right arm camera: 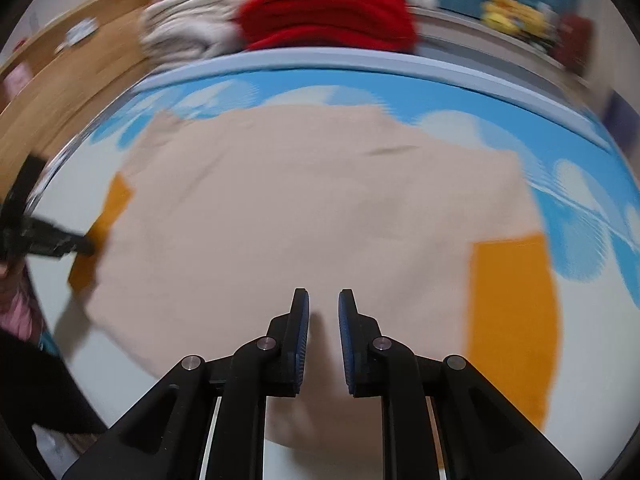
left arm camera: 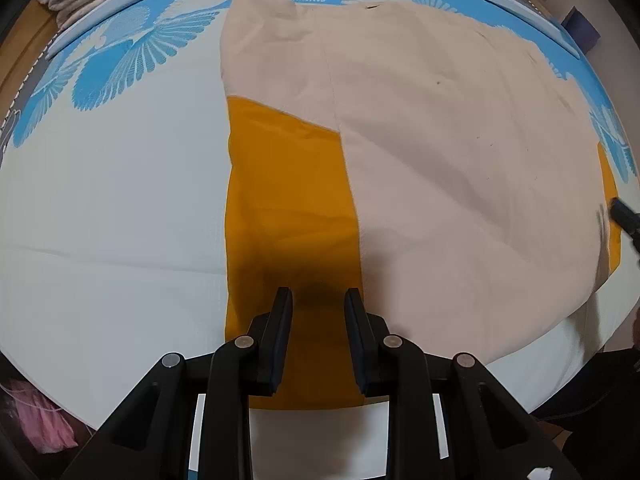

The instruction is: Fold large clothes

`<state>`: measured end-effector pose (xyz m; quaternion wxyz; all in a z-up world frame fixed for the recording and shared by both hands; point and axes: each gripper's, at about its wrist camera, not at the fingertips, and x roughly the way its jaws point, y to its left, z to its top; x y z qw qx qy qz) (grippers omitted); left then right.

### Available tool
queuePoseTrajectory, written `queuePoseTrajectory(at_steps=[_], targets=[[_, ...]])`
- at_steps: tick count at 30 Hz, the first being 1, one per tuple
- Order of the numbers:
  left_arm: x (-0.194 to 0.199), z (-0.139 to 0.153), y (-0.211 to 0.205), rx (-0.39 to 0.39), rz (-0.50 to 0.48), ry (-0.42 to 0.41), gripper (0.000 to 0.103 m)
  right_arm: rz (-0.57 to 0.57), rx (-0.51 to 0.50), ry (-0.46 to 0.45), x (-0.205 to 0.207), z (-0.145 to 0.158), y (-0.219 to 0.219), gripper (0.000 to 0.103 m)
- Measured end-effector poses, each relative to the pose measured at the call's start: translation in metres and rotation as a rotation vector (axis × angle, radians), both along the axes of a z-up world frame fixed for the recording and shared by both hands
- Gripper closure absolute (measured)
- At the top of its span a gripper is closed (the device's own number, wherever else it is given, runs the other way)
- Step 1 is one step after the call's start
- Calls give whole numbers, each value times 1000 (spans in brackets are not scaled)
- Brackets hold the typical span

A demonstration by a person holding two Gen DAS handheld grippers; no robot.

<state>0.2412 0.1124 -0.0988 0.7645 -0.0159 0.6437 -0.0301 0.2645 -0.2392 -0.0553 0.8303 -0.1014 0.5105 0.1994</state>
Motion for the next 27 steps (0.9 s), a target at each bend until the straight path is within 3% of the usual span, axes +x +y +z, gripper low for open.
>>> queuePoseTrajectory(at_steps=[3, 5, 7, 11, 14, 16, 20, 24, 27], targets=[[-2, 1, 1, 8, -4, -1, 79, 39, -68, 72, 0, -26, 28, 82], [10, 11, 2, 13, 0, -10, 79, 46, -172, 130, 4, -52, 39, 81], [11, 19, 5, 13, 17, -39, 79, 34, -191, 148, 5, -58, 43, 80], [4, 49, 16, -27, 65, -170, 80, -65, -139, 132, 2, -29, 31, 80], [-14, 68, 27, -70, 118, -233, 80, -123, -95, 51, -15, 8, 25, 80], [-35, 74, 37, -142, 208, -284, 80, -153, -64, -7, -32, 26, 22, 79], [-72, 50, 36, -258, 365, -335, 80, -174, -51, -27, -64, 24, 20, 78], [-93, 6, 21, -320, 487, -274, 79, -125, -122, -21, -75, 4, 37, 78], [-94, -16, 20, -398, 558, -228, 66, -100, -159, -37, -65, -10, 47, 78]])
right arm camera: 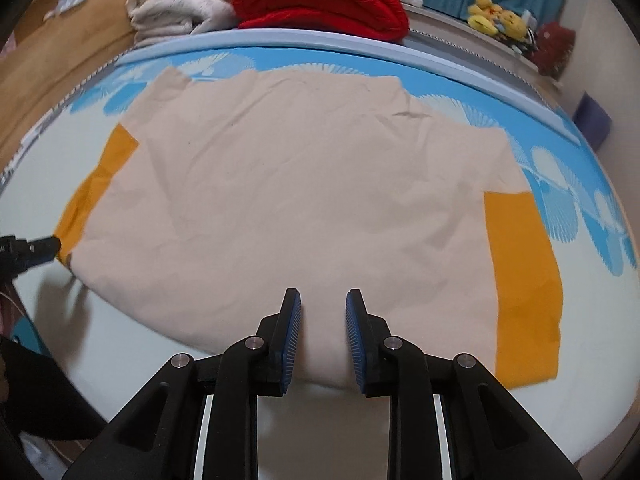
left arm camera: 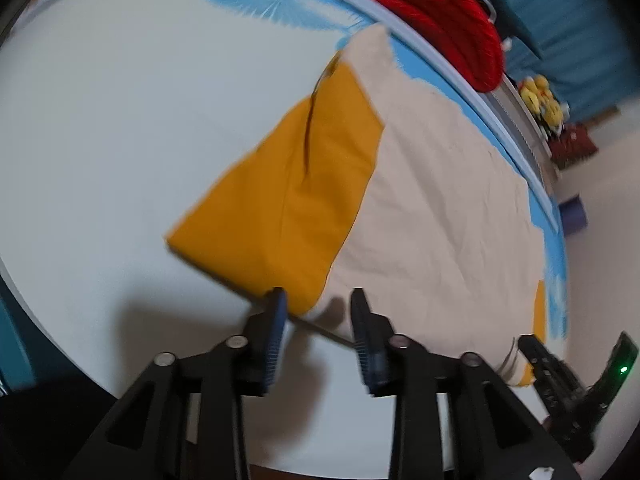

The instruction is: Fold large clothes

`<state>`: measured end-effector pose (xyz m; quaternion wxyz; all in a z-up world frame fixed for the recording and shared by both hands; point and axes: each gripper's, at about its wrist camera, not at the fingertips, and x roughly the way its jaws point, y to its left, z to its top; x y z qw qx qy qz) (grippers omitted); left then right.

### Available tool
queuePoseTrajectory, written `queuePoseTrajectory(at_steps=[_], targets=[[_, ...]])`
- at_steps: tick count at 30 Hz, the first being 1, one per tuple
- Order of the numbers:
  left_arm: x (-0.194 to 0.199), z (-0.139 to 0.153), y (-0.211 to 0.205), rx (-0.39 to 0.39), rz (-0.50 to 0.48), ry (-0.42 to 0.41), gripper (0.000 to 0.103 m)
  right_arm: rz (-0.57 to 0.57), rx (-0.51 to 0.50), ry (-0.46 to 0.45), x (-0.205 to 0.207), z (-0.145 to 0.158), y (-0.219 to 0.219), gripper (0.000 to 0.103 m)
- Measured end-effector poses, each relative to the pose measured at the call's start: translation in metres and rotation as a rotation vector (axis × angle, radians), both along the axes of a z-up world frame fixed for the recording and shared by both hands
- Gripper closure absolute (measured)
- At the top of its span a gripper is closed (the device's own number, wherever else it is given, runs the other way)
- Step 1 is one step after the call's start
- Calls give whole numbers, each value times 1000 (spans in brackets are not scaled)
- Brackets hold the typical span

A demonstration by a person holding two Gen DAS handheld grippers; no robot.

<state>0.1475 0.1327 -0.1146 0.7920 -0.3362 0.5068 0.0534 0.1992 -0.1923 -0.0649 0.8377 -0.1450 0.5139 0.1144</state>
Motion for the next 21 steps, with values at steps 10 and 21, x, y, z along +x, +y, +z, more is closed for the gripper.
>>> queuePoseTrajectory(at_steps=[10, 21], targets=[[8, -29, 31, -225, 115, 6, 38, -42, -63, 49, 28, -34, 11, 78], [26, -43, 38, -324, 237, -118, 32, -49, -33, 76, 32, -36, 7, 78]])
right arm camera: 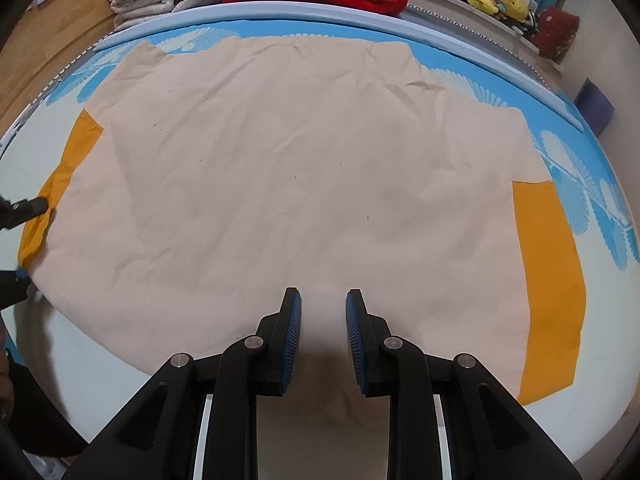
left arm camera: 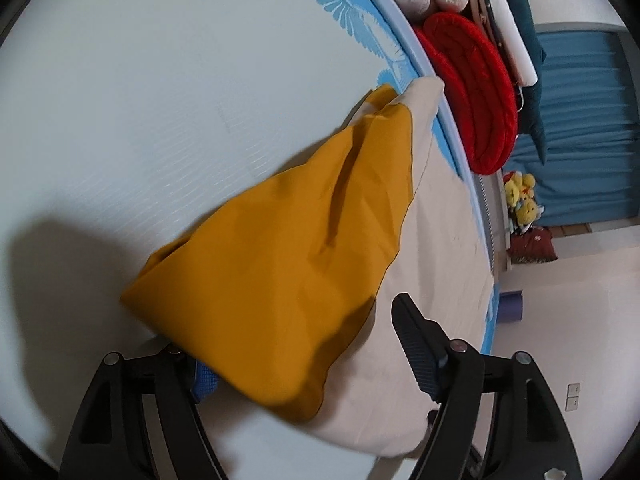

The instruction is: Fold large clothes

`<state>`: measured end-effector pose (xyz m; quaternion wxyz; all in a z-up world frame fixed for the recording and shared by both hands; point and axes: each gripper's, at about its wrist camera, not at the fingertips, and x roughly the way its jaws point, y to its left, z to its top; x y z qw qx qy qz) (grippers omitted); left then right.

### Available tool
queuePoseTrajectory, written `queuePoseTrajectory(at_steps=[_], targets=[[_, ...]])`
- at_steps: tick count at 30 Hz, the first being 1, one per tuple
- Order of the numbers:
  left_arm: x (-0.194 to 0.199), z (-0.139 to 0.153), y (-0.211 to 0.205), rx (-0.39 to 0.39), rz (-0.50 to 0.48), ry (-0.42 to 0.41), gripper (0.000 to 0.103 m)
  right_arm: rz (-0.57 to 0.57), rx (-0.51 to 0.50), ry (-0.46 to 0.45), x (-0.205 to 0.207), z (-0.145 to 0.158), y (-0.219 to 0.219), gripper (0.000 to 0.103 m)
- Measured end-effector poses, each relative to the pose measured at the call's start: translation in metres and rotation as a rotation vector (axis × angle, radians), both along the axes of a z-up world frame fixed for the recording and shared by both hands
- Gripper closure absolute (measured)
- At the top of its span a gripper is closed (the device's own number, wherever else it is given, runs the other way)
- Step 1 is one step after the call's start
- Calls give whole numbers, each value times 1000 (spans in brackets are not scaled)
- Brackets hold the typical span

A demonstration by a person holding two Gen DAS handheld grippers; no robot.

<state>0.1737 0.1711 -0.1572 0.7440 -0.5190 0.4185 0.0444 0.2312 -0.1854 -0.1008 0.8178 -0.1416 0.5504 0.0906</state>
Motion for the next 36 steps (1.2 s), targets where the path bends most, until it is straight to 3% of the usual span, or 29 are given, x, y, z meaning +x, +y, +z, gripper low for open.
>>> queuePoseTrajectory(at_steps=[2, 7, 9, 18, 22, 26, 29, 31, 32, 34, 36], targets=[[2, -2, -1, 2, 9, -16, 35, 1, 6, 1, 0, 0, -1, 78], [8, -9, 1, -33, 5, -18, 84, 0, 18, 2, 1, 0, -3, 78], [10, 0, -1, -9, -18, -25, 89, -3, 21, 2, 2, 1, -4, 78], [4, 93, -8, 189, -130, -103, 93, -2, 38, -55, -2, 21, 6, 78], [-10, 148, -8, 370, -203, -107, 93, 11, 74, -94, -7, 43, 15, 78], [-18, 180, -17, 544, -311, -114, 93, -20, 137, -69, -7, 45, 18, 78], [-19, 189, -30, 627, -370, -143, 93, -10, 148, 38, -4, 24, 22, 77], [-19, 185, -41, 647, -386, -169, 93, 19, 92, 182, 1, -4, 26, 76], [-19, 181, -48, 653, -390, -180, 94, 31, 37, 198, 4, -7, 24, 76], [-17, 174, -63, 686, -424, -185, 94, 9, 31, 150, 13, 14, 16, 76], [-8, 179, -74, 695, -441, -198, 94, 5, 99, 77, 23, 52, 4, 76]])
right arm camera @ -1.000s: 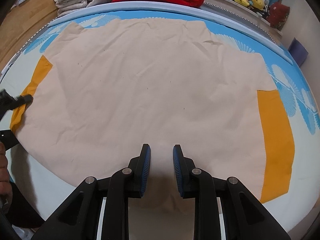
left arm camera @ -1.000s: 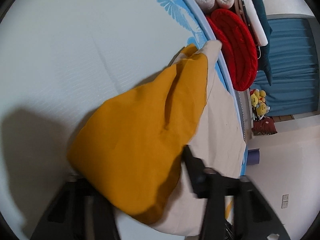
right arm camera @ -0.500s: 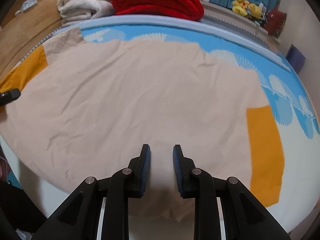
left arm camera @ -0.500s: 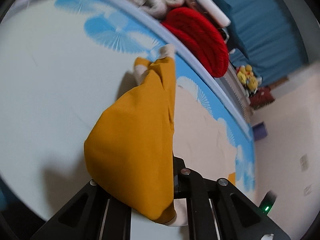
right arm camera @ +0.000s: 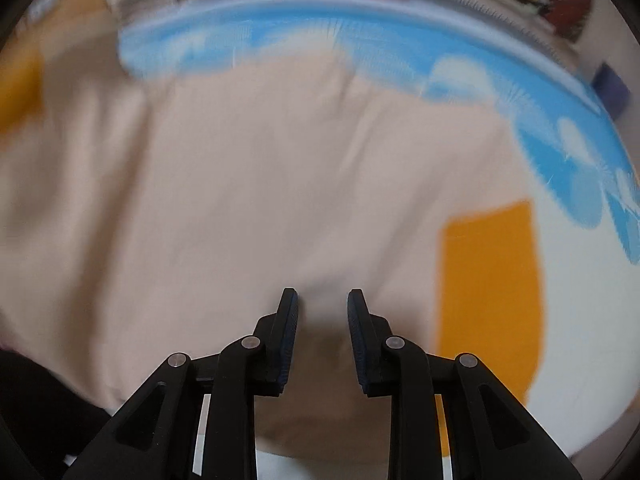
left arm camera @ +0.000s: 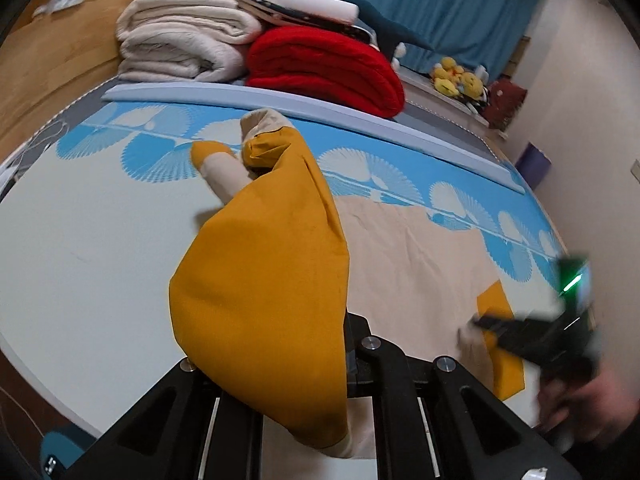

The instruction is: Fold large clothes

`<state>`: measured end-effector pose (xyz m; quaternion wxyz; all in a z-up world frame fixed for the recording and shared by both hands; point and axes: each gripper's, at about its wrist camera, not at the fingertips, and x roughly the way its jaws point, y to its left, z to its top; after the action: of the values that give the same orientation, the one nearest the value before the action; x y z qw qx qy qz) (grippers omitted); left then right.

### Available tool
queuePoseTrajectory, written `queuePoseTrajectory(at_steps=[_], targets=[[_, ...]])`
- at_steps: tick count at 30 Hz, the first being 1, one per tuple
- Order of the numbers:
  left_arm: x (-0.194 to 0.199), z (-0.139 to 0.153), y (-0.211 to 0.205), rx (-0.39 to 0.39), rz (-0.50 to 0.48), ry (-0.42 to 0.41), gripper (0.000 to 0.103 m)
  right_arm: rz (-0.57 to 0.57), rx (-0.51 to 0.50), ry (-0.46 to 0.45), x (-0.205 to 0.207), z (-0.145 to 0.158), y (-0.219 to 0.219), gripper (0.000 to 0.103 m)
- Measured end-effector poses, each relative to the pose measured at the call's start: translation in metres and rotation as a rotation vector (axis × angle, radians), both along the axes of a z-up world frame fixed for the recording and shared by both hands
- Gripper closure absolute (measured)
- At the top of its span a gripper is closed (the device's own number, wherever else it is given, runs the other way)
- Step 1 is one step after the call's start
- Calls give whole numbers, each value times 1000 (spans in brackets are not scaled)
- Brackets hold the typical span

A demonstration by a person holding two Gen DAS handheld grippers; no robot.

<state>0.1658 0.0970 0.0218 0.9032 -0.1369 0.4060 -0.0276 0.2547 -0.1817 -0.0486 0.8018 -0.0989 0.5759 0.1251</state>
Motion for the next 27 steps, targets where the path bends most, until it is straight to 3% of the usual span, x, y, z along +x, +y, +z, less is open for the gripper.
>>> queuePoseTrajectory(at_steps=[2, 5, 8, 10, 12, 14, 18, 23, 27], targets=[[8, 1, -9, 5, -26, -13, 94, 37, 11, -99, 7, 40, -14, 73], [18, -2, -28, 11, -69, -12, 94, 62, -41, -228, 12, 79, -37, 48], [25, -6, -53, 33, -126, -16, 94, -28, -74, -315, 9, 91, -76, 45], [27, -7, -72, 42, -168, -23, 94, -138, -54, -322, 6, 85, -101, 45], [29, -7, -91, 51, -204, -25, 94, -198, -95, -274, 10, 80, -116, 46], [30, -8, -111, 63, -241, -28, 94, -263, -77, -345, 3, 95, -133, 46], [33, -17, -158, 94, -343, -14, 94, -295, -65, -308, -2, 98, -156, 46], [39, -50, -222, 94, -497, 96, 95, -278, -72, -318, -17, 104, -167, 46], [42, -85, -260, 147, -585, 220, 92, -294, -68, -302, -19, 101, -183, 46]])
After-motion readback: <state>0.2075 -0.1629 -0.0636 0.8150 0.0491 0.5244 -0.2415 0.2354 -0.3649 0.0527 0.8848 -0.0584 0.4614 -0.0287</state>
